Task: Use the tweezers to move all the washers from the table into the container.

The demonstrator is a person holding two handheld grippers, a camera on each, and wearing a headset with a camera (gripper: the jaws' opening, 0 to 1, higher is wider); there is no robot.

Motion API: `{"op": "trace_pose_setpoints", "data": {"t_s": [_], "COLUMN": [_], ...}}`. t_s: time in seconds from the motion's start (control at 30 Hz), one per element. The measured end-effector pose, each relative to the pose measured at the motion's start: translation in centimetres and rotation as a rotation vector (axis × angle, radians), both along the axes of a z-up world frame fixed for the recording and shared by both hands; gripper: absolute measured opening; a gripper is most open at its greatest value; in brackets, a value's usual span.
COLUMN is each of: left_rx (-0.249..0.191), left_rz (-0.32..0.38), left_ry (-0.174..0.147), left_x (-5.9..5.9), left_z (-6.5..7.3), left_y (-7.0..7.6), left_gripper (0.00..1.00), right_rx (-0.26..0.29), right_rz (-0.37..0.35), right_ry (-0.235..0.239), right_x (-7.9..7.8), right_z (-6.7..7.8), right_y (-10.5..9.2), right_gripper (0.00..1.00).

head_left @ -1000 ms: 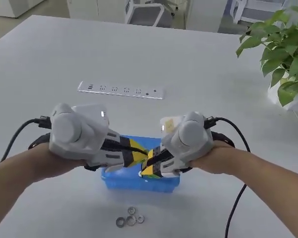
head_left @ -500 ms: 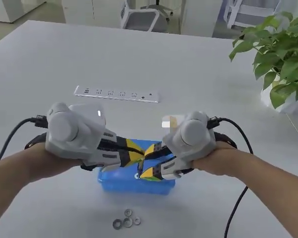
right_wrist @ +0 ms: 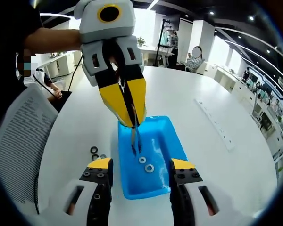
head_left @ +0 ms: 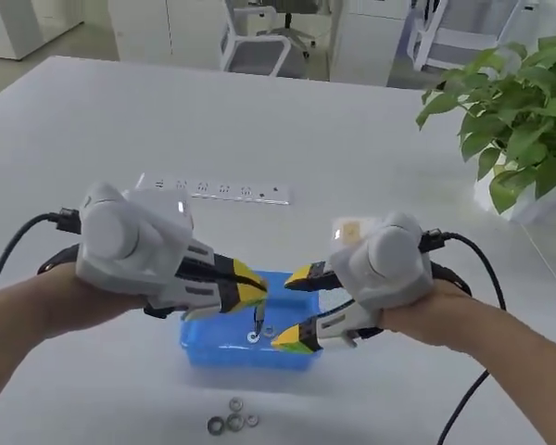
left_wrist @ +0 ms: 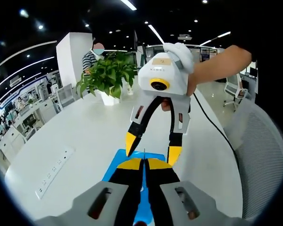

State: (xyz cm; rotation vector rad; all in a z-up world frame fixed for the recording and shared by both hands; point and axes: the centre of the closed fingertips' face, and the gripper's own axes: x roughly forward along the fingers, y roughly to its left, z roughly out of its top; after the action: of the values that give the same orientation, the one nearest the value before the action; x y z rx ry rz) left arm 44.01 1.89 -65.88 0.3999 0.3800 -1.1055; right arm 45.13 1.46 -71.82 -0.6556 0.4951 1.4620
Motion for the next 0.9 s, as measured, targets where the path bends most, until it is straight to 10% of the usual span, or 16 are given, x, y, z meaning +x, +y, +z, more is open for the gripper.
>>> {"op": "trace_pose_setpoints", "data": {"t_s": [0.9], "left_rx": [-0.032], "left_rz": [-0.019], "left_ry": [0.014], "left_x": [-3.1], "left_z": [3.1], "left_y": [0.2], "left_gripper": [0.05], "right_rx": [0.061], "right_rz": [-0.204], "right_ry": [0.006], "right_x": [-3.3], "right_z": [2.7], "right_y": [-5.4], "right_gripper": [0.64]}}
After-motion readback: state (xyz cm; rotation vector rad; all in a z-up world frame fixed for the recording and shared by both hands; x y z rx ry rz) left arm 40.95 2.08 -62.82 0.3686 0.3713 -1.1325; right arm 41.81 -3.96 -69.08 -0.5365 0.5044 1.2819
